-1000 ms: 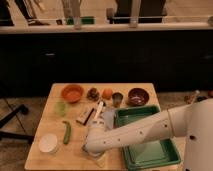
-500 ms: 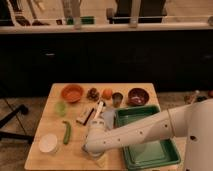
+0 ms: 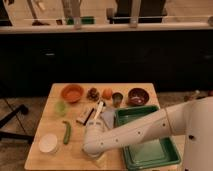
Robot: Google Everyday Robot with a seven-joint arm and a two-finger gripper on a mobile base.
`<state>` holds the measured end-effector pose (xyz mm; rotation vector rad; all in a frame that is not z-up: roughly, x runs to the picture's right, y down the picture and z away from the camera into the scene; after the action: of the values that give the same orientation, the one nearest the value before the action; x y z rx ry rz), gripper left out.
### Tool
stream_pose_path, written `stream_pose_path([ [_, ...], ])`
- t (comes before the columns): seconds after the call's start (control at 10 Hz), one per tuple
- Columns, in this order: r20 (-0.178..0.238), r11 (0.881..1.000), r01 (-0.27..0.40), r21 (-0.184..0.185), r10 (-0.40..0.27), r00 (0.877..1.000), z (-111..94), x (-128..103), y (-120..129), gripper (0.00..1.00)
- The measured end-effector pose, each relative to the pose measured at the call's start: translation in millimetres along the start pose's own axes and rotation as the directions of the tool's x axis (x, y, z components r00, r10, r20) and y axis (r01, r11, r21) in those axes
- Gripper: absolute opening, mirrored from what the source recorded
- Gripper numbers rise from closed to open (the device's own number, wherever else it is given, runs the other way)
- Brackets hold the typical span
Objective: Place sponge in red bowl
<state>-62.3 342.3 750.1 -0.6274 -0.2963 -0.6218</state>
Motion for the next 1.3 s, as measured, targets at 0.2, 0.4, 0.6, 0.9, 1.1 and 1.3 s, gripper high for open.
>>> stream_pose_path([
  [0.2,-0.003,1.000,0.003,0.001,-0.003,1.000,-1.3,-0.2,-0.2,0.80],
  [0.4,-0.008,1.000,0.012,0.002,-0.012,1.000,-2.5,-1.3,-0.8,0.78],
  [0.6,-0.014,1.000,0.026,0.007,-0.026,1.000,-3.3,-3.1,-1.2,0.61],
  [0.9,-0.019,0.999,0.034,0.009,-0.034,0.999,-4.5,-3.7,-0.3,0.33],
  [1.1,-0.017,0.999,0.045,0.016,-0.045,0.999,-6.4,-5.5,-1.2,0.10],
  [1.3,-0.017,0.998,0.056,0.019,-0.056,0.998,-8.8,-7.1,-2.0,0.00],
])
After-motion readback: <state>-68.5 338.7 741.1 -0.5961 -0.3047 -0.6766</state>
